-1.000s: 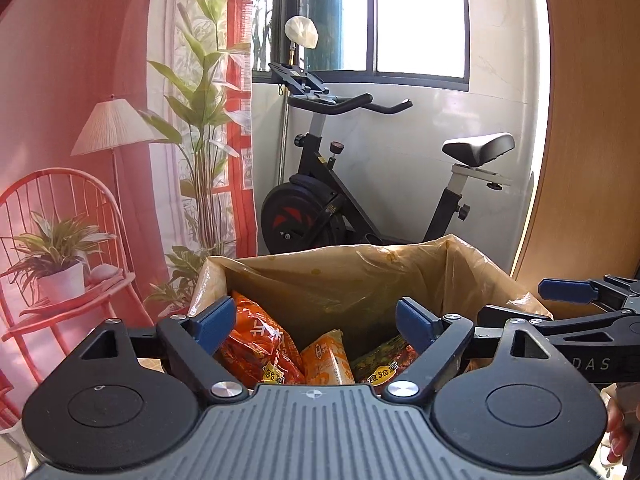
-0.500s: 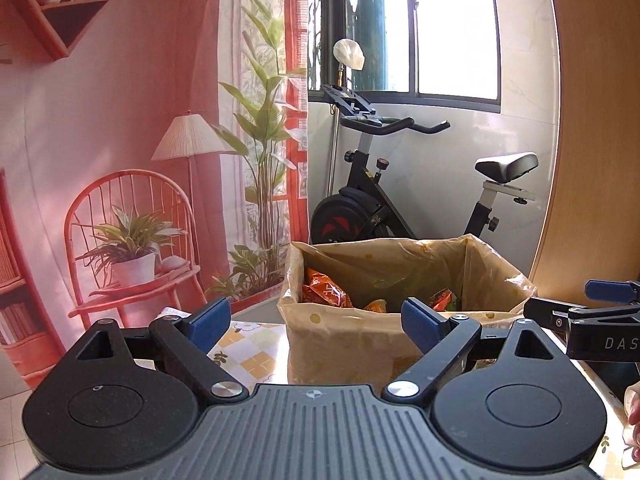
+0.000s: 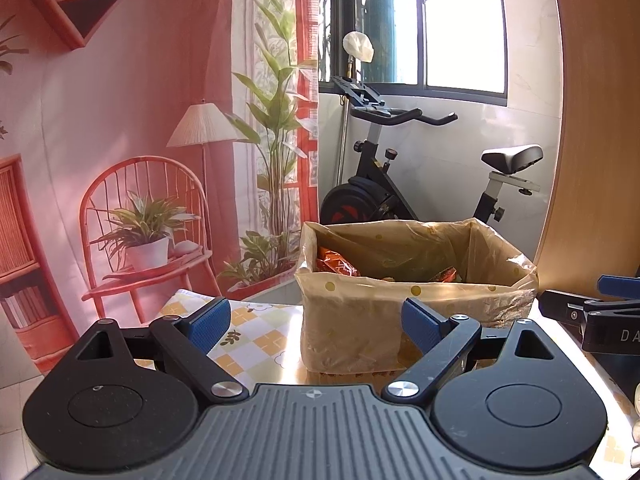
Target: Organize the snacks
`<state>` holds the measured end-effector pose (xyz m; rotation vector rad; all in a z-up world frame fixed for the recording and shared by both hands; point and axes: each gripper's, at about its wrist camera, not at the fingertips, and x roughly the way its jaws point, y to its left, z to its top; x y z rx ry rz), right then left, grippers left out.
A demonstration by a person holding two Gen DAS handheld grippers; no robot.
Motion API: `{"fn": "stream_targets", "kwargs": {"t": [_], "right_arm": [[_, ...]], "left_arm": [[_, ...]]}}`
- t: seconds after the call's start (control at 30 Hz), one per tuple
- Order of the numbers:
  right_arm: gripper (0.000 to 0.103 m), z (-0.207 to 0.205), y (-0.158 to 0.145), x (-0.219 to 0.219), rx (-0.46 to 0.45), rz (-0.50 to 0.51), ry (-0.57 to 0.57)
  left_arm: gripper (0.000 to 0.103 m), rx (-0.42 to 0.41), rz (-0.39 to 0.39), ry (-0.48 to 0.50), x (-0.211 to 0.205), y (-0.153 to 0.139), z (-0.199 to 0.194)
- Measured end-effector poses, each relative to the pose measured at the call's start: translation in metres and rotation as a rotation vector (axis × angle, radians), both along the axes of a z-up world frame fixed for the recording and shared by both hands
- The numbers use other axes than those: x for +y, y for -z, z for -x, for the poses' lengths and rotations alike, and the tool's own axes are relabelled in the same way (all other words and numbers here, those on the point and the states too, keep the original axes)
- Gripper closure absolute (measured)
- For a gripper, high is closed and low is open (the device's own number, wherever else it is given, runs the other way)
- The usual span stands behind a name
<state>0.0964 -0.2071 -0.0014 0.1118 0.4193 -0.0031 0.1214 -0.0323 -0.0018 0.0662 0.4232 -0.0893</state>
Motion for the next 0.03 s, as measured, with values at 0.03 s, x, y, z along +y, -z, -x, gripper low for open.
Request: {"fn": "stream_targets", "kwargs": {"t": [0.03], "right_arm": [[0.000, 0.0002, 0.0000, 0.0002, 0.000, 0.001, 0.001]], "left_arm": [[0.009, 0.000, 0.003, -0.002, 0.0003, 0.0005, 0.0008]]}}
